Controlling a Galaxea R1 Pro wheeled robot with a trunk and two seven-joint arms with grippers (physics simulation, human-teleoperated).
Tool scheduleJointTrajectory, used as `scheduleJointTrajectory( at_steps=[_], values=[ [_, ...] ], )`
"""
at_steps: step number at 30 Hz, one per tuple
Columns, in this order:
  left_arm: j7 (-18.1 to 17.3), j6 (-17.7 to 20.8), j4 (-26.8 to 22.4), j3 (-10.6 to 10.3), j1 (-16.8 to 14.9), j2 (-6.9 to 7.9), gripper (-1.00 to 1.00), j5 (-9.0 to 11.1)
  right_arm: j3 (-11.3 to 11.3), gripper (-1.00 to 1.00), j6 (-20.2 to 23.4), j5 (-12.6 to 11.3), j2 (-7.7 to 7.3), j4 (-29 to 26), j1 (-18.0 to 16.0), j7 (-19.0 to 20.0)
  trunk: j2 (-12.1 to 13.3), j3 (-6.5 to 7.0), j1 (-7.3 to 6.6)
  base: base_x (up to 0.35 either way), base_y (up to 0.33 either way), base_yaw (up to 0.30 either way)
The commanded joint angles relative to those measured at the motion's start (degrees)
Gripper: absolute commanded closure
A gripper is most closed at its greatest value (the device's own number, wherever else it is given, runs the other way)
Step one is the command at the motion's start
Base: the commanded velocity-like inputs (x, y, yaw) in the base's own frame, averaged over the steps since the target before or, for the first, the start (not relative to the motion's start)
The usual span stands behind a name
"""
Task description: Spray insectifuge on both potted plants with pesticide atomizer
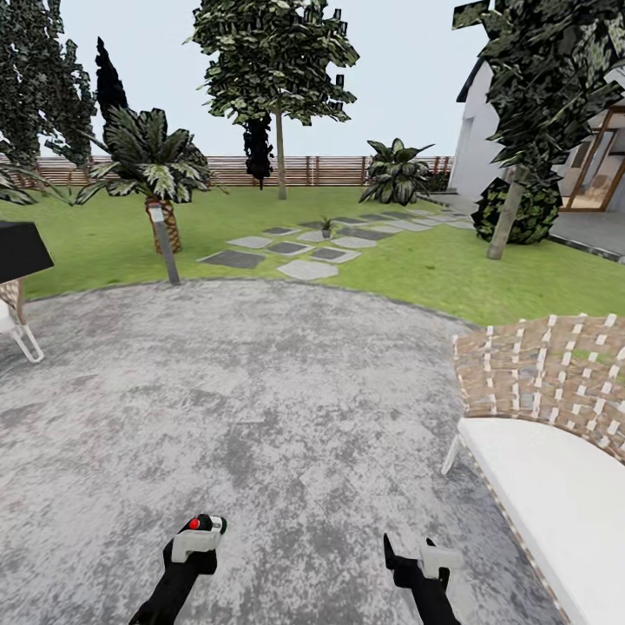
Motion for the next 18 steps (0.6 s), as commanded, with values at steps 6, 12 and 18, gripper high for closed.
scheduleJointTrajectory(
  at_steps=[6,12,18],
  values=[
    [-0.4,-0.2,0.0,0.5,-0.1,-0.09,1.0,-0.6,0.3,-1.0,-0.2,-0.6,-0.03,0.1,0.0,0.2,0.0,-0.05,0.02,0.292,-0.137,0.0],
    [-0.3,-0.2,-0.1,0.5,-0.1,-0.09,1.0,-0.6,0.3,-1.0,-0.2,-0.6,-0.03,0.1,0.0,0.2,0.0,-0.05,0.02,0.294,-0.104,0.0],
    [-0.3,-0.2,-0.2,0.5,-0.1,-0.09,1.0,-0.6,0.3,-1.0,-0.2,-0.6,-0.03,0.1,0.0,0.2,0.0,-0.05,0.02,0.331,-0.008,0.0]
  ],
)
